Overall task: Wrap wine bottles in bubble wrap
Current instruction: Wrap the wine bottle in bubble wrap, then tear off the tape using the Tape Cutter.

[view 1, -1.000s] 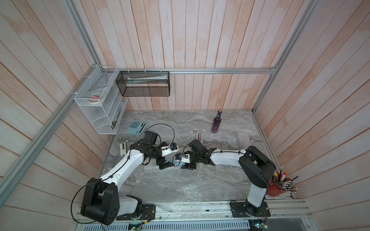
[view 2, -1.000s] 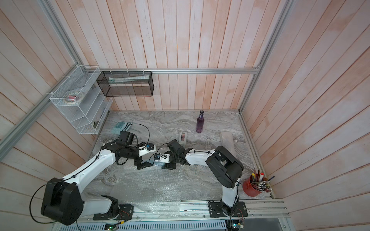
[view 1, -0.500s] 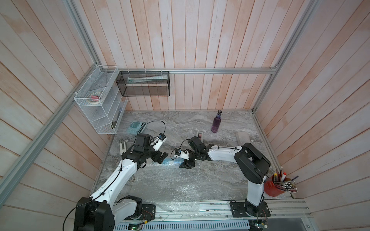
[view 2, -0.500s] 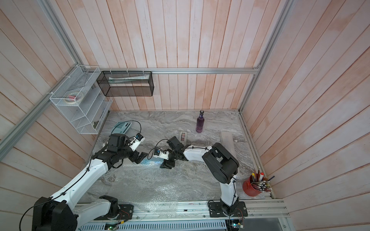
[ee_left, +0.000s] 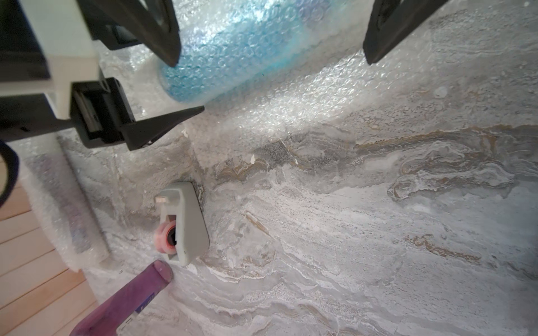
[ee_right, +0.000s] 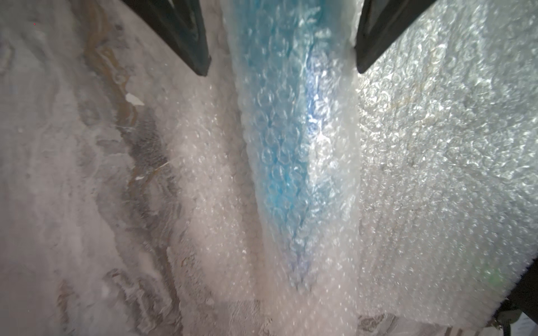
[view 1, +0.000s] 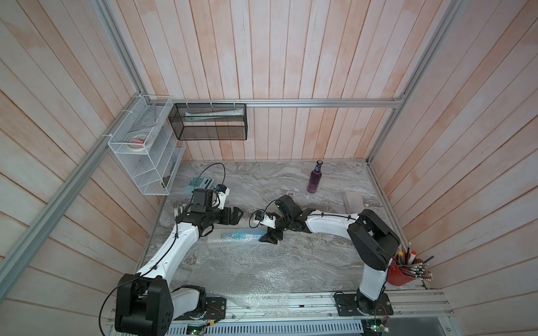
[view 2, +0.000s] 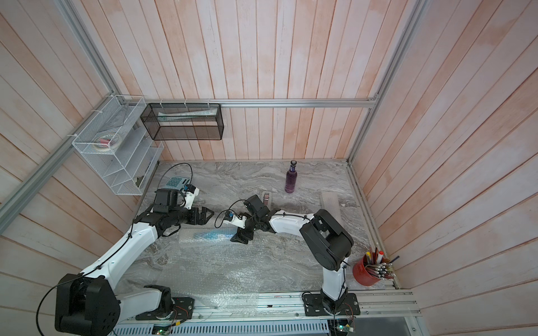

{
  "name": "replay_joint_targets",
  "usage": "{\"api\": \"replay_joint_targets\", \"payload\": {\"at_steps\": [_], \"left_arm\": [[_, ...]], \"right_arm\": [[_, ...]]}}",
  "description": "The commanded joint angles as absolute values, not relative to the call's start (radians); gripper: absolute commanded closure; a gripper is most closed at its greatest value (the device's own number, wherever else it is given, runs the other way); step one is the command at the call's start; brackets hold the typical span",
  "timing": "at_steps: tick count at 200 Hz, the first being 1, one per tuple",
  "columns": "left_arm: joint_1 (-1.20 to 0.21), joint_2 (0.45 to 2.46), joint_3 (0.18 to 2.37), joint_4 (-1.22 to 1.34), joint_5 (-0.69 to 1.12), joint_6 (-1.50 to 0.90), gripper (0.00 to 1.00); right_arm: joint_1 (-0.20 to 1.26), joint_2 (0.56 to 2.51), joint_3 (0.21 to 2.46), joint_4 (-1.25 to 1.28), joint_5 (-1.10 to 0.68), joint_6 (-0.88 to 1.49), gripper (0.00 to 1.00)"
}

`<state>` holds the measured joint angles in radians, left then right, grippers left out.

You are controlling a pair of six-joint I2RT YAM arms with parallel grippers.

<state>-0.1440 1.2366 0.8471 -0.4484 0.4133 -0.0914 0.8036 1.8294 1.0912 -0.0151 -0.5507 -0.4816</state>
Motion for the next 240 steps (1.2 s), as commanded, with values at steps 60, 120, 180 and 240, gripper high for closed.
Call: {"api": "replay_joint_targets", "payload": {"at_steps": [60, 120, 180, 240], "left_arm": [[-0.145, 1.238, 0.853, -0.375, 0.58, -0.344, 0.0], [-0.305, 1.44, 0.949, -0.246, 0.677, -0.485, 0.09], [-0.418, 1.748, 1.162, -0.1, 0.762, -0.567, 0.17], [-0.484, 1.995, 1.384, -0.109, 0.789, -0.625, 0.29]], "right_arm": [[0.685, 1.61, 0.997, 0.002, -0.557, -0.315, 0.2], [0.482, 1.442, 0.858, 0.046, -0.332, 0.08, 0.3], [0.38, 1.525, 0.812, 0.226, -0.248, 0.271, 0.4], [0.359, 1.725, 0.864, 0.354, -0.272, 0.309, 0.49]]}}
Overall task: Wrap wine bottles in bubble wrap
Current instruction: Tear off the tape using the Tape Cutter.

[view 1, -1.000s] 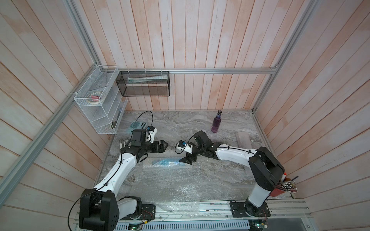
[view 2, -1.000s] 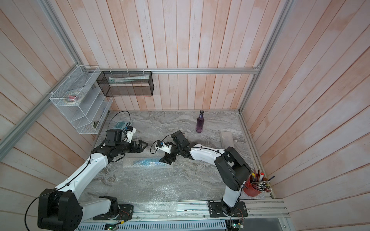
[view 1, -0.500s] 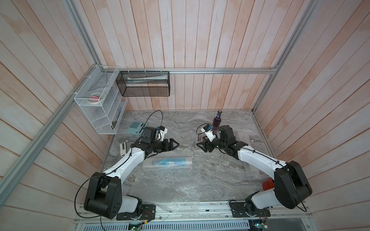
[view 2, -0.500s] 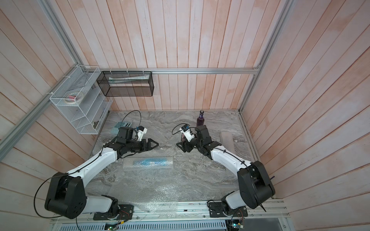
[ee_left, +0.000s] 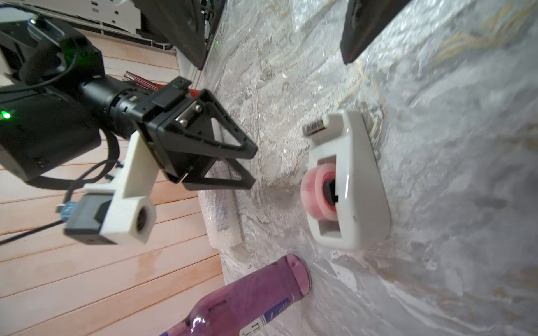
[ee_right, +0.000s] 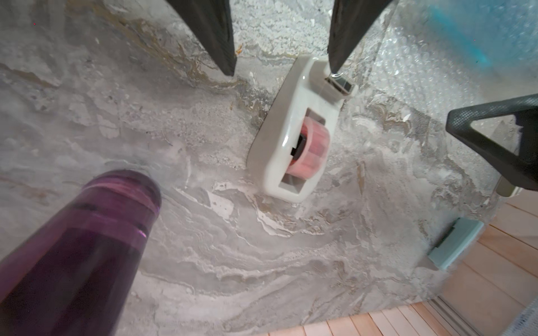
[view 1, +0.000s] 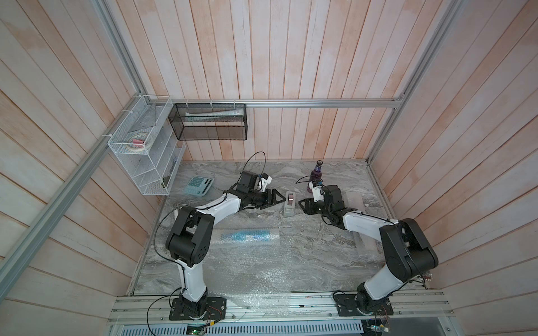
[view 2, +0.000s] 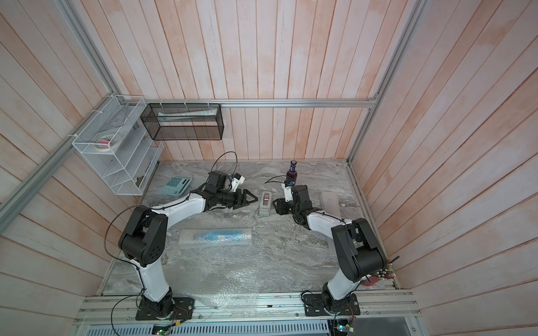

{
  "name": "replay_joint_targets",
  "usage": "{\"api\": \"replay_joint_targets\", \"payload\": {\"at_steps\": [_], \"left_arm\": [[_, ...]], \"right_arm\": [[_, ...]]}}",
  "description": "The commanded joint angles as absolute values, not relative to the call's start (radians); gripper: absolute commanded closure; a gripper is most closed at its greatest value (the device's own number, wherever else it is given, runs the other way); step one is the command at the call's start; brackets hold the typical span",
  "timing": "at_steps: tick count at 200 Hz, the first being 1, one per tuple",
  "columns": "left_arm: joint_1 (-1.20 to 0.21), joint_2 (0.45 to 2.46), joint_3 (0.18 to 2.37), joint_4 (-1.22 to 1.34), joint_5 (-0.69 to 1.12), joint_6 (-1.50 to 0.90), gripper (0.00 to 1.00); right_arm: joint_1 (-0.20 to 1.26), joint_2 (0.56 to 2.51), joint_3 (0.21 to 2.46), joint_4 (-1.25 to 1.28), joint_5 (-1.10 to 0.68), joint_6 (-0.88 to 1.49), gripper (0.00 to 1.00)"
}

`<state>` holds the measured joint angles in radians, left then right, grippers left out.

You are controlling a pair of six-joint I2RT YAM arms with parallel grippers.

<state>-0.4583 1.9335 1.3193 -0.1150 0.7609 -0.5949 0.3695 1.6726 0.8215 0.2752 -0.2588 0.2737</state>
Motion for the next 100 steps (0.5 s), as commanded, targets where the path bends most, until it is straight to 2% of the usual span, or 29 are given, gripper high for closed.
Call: {"api": "replay_joint_targets", "payload": {"at_steps": [1, 100], "left_arm": [[-0.484, 1.999, 1.386, -0.109, 0.789, -0.626, 0.29], [-0.523, 2.151, 1.498, -0.097, 0.719, -0.657, 0.44]], "right_arm": [[0.358, 1.727, 0.865, 0.356, -0.274, 0.31, 0.49], [0.35, 1.877, 0.92, 0.389, -0.371, 0.324, 0.55]]}}
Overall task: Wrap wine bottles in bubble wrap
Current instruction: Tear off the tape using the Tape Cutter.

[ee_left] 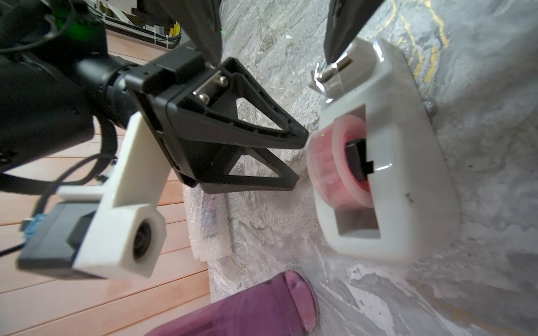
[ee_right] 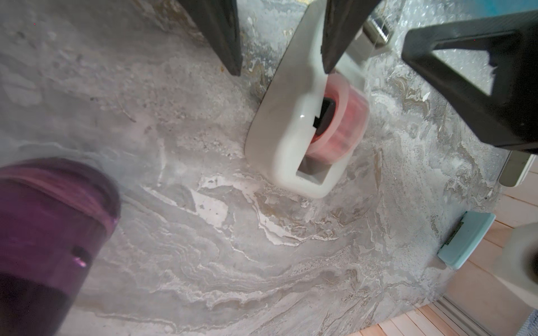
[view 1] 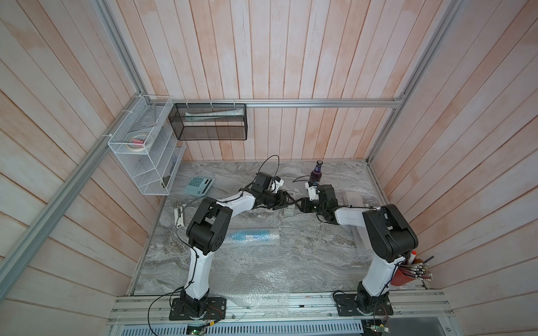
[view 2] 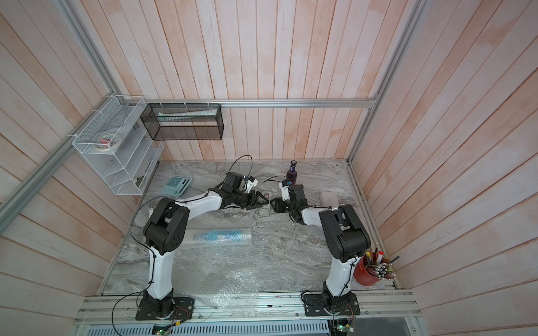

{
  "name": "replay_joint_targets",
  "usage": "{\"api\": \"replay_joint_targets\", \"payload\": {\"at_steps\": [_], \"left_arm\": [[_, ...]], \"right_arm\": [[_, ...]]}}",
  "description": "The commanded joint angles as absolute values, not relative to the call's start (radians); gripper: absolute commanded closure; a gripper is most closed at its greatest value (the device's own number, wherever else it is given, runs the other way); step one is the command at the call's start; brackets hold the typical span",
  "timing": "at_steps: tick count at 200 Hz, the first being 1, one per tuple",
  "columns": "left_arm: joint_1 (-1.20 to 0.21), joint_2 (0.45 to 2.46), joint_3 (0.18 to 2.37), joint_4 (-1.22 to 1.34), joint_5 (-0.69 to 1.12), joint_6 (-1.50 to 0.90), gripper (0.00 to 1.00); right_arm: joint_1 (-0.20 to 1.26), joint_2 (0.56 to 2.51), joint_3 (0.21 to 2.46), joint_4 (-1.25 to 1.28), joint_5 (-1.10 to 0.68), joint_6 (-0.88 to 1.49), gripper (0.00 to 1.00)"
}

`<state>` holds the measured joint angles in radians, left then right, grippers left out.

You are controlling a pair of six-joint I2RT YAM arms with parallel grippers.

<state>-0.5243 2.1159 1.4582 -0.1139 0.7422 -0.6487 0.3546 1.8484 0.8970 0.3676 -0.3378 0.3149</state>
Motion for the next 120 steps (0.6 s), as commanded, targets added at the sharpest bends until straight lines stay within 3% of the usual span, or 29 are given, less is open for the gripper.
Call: {"api": "replay_joint_targets", "payload": {"at_steps": [1, 120], "left_arm": [[-0.523, 2.152, 1.498, -0.097, 0.719, -0.658, 0.44], [-0.535, 2.249, 1.56, -0.097, 0.718, -0.691, 0.49]], "right_arm": [[0.35, 1.879, 0.92, 0.389, -0.371, 0.323, 0.55], [0.348, 1.925, 0.911, 0.399, -0.402, 0.341, 0.58]]}}
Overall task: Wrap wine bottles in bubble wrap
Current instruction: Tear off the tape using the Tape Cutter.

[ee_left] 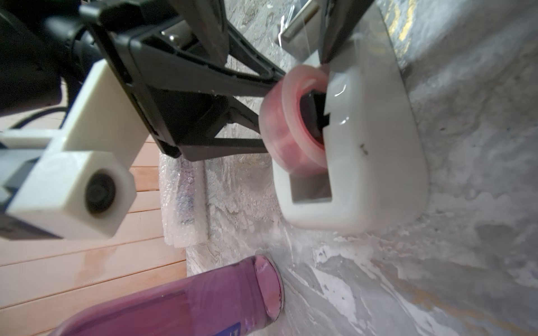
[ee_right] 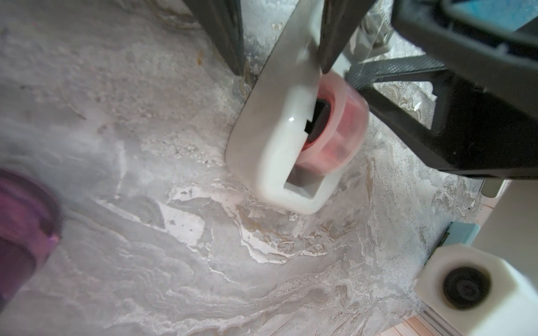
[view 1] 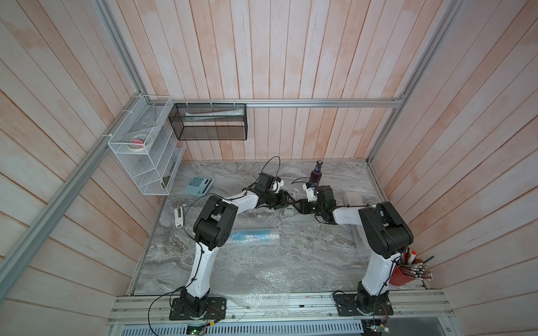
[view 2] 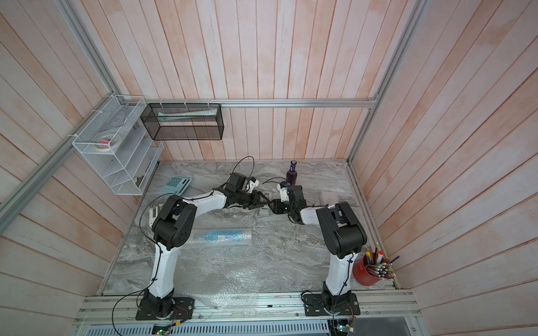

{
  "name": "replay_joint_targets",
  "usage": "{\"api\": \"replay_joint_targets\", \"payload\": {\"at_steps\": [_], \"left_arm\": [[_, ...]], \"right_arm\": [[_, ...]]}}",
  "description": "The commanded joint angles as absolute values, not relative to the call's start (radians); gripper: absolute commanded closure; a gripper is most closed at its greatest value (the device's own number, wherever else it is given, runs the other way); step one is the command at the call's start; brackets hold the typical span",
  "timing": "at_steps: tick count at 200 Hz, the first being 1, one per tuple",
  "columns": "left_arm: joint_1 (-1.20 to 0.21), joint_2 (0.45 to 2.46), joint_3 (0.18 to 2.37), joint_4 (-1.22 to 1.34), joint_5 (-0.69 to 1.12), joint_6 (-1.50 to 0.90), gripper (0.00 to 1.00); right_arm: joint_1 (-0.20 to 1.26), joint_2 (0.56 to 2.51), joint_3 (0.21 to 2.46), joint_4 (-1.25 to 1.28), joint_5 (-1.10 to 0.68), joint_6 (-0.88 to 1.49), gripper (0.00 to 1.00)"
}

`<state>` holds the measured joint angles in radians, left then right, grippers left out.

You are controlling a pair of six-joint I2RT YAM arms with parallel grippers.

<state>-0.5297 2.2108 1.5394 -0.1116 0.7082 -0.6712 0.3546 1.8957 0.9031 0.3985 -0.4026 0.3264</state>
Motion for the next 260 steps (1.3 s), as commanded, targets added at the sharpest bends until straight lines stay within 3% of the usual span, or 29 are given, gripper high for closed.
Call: {"api": "replay_joint_targets", "payload": {"at_steps": [1, 123, 175, 260], "left_arm": [[-0.535, 2.249, 1.56, -0.096, 0.719, -0.691, 0.5], [-0.537, 2.242, 1.554, -0.152, 0.743, -0.668, 0.78], [-0.528, 2.234, 1.559, -0.174, 0.753, -0.648, 1.0], [-0.522, 2.156, 1.566, -0.206, 0.802, -0.651, 1.0]], "right_arm": [[0.348, 1.925, 0.911, 0.399, -0.402, 0.341, 0.58], [0.339, 1.933, 0.893, 0.399, -0.389, 0.338, 0.59], [0.338, 1.94, 0.89, 0.397, -0.389, 0.348, 0.59], [0.339, 1.974, 0.905, 0.306, -0.323, 0.345, 0.6]]}}
